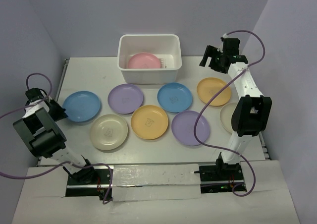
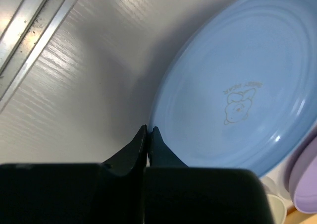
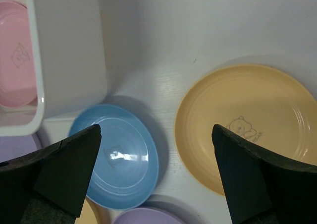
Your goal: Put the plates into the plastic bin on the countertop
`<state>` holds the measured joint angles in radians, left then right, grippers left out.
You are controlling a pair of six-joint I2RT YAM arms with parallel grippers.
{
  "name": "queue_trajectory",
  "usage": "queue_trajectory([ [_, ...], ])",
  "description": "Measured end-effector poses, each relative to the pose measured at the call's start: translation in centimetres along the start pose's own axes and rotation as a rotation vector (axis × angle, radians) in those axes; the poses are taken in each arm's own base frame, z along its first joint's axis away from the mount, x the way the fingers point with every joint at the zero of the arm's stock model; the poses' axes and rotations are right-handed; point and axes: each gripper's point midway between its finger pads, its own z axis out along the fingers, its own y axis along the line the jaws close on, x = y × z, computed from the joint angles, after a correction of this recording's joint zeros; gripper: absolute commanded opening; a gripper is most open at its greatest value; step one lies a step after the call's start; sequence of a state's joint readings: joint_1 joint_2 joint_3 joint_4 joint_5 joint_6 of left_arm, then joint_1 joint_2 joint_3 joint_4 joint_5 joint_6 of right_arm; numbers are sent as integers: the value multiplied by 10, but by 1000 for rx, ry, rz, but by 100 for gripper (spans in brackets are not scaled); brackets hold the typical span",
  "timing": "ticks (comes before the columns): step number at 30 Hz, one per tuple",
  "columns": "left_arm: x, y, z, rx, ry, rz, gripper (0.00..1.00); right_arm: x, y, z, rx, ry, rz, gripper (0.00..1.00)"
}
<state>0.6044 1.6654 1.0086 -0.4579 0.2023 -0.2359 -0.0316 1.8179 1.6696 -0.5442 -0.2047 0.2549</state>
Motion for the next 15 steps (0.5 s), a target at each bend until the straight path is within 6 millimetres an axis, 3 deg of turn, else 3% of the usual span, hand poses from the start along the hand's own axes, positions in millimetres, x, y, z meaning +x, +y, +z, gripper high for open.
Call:
queue_trajectory([
  [4,-15,-7,-16,10,-29,17,0,7,-2,0,-10,24,-12,98],
  [7,-33,-17,-45,24,-90,44,0,10,1,0,-28,35,-33,98],
  [10,-67,-36,-91,65,-214,86,0,13,2,-1,-47,49,-56,98],
  [13,-107,-65,-152,141,-395,132,0,19,2,0,-58,67,-73,98],
  [15,-124,-82,-185,186,-489,156,0,24,1,0,-58,79,-78,98],
])
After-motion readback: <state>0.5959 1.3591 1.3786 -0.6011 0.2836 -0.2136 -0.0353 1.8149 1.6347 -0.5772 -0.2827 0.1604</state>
